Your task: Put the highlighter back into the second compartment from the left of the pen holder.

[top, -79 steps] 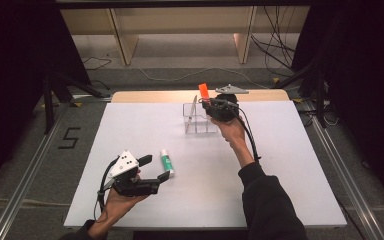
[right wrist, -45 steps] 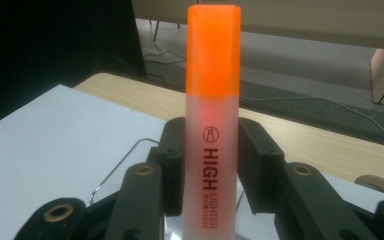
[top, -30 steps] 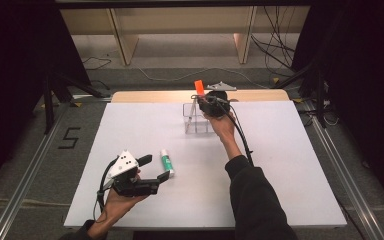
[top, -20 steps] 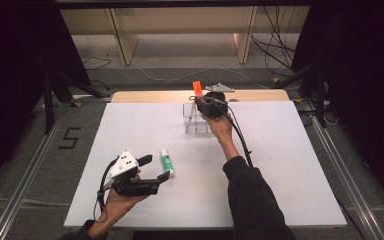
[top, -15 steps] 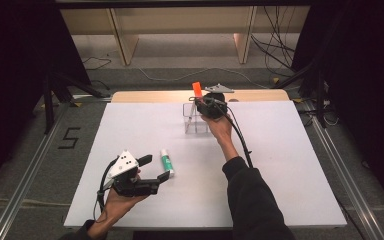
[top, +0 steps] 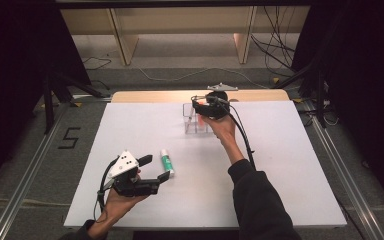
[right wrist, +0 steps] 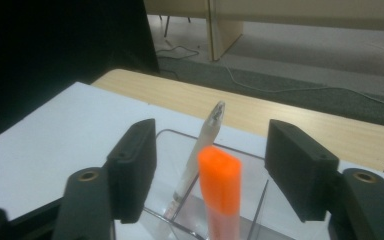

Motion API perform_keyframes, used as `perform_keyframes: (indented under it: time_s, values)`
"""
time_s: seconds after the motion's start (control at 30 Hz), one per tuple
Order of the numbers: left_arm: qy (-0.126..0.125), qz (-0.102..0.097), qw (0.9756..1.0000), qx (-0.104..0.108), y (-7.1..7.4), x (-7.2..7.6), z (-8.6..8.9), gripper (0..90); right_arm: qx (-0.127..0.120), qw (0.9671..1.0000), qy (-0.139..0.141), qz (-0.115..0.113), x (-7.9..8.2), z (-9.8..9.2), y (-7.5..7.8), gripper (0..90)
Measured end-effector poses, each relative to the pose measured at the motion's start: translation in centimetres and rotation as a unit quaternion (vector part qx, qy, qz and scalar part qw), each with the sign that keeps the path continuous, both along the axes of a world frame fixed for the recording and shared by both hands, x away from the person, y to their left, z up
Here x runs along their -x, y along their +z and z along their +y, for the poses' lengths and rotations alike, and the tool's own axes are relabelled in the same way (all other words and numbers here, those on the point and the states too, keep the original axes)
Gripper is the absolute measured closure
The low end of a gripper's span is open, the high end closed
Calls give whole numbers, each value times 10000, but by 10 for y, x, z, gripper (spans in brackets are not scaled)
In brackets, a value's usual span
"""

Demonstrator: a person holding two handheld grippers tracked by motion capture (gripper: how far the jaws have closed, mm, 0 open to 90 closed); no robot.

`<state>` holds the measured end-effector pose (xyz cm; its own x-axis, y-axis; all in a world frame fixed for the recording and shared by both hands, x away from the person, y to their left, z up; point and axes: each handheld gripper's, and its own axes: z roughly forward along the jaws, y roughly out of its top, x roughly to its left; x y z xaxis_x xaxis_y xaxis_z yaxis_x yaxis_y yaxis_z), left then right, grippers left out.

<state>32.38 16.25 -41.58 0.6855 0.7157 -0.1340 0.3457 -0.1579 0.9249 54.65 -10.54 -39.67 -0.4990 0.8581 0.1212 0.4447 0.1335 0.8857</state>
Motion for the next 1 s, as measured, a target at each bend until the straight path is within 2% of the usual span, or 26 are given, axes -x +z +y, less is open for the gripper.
perform_keyframes:
  time_s: [0.1, 0.33, 0.4, 0.47, 0.53, 0.67, 0.87, 1.0]
  values:
    - [47, 7, 10000, 65, 0, -1, 0, 171, -41, 10000, 59, -34, 6, -5, 10, 333]
    - [165, 37, 9999, 28, 0, -2, 2, 169, 0, 9997, 161, 182, 21, -10, 26, 264]
    - [316, -91, 9995, 19, 0, -1, 3, 170, 92, 9995, 183, 233, 26, -8, 29, 262]
    - [346, -118, 9993, 61, 2, -1, 4, 169, 239, 9992, 226, 207, 34, -6, 32, 263]
    - [369, -94, 9993, 49, 1, -1, 5, 169, 178, 9987, 376, 298, 40, -4, 33, 261]
    - [366, -59, 9993, 54, 1, -2, 4, 168, 233, 9977, 503, 393, 48, -1, 34, 259]
    - [347, 38, 9994, 29, 0, -3, 5, 166, 361, 9954, 700, 540, 55, 5, 32, 257]
    - [356, 38, 9994, 19, 0, -2, 5, 162, 338, 9943, 758, 673, 56, 4, 28, 256]
